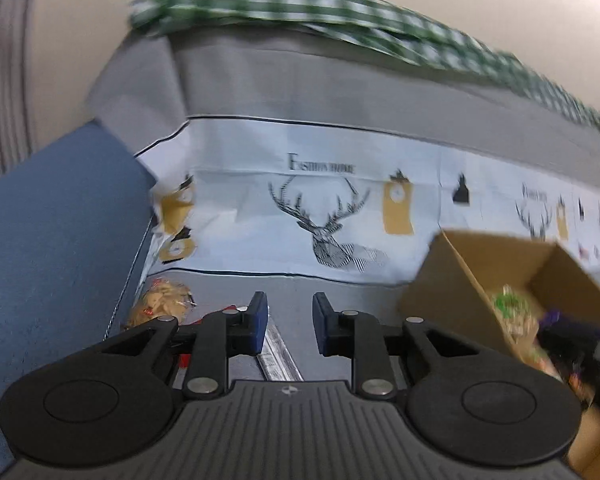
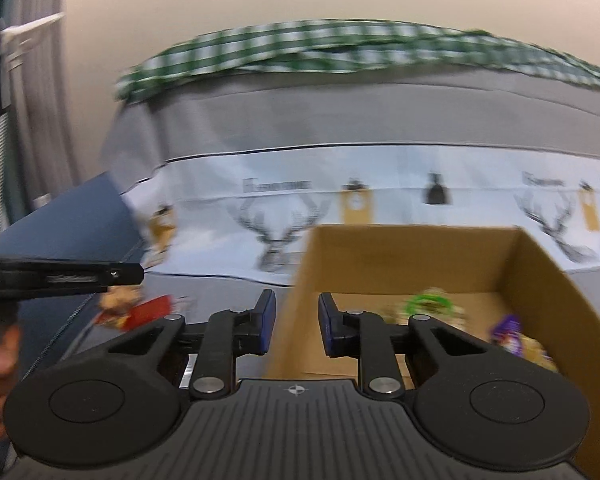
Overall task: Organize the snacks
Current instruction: 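Move both open grippers from the box down to the remaining snacks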
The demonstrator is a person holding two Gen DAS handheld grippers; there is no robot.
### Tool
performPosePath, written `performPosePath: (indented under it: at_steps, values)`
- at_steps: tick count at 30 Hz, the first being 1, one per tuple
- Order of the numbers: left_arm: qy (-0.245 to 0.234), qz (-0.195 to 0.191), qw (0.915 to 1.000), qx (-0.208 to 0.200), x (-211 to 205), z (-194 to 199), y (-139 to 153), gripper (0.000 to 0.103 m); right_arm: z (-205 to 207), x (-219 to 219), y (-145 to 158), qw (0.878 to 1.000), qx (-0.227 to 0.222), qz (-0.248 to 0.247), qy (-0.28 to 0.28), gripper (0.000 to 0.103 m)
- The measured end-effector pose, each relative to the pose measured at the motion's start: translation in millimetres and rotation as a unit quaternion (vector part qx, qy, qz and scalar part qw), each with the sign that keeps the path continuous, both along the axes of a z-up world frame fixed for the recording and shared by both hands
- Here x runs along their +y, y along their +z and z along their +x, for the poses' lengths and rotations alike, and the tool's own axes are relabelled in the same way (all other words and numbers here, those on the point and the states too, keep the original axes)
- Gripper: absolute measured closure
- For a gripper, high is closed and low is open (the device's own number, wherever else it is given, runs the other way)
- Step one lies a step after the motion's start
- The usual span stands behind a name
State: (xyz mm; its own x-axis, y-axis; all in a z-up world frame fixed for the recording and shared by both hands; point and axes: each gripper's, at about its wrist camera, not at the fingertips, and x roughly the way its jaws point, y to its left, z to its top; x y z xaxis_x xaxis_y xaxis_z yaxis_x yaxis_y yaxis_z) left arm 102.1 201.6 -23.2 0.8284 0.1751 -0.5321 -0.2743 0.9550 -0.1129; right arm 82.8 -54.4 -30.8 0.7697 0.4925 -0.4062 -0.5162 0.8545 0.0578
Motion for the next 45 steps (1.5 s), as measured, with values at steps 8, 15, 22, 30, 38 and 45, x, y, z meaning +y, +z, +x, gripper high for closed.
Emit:
performPosePath:
  at_steps: [8, 15, 22, 30, 38, 45]
  values:
    - [0.046, 0.034, 0.9983, 0.008, 32, 6, -5, 0.076, -22, 67, -21, 0.998, -0.011, 0.010, 0.053, 0.078]
    - [0.116, 0.021, 0.9927, 0.025, 87, 2, -21, 0.076, -10, 119, -52, 0.998, 0.019, 0.002, 0.061, 0.078]
    - [0.081, 0.073, 0.9930, 0.044, 85, 17, -37, 0.075, 28, 151, -86, 0.996, 0.077, -0.019, 0.033, 0.054]
    - [0.064, 0.174, 0.9784, 0.091, 68, 61, -68, 0.037, 54, 171, -120, 0.991, 0.113, -0.059, 0.032, 0.041]
    - [0.071, 0.231, 0.9617, 0.129, 57, 92, -95, 0.038, 57, 174, -129, 0.991, 0.097, -0.081, 0.038, 0.057]
    - [0.071, 0.199, 0.9669, 0.144, 70, 91, -102, 0.056, 56, 166, -126, 0.992, 0.092, -0.082, 0.038, 0.074]
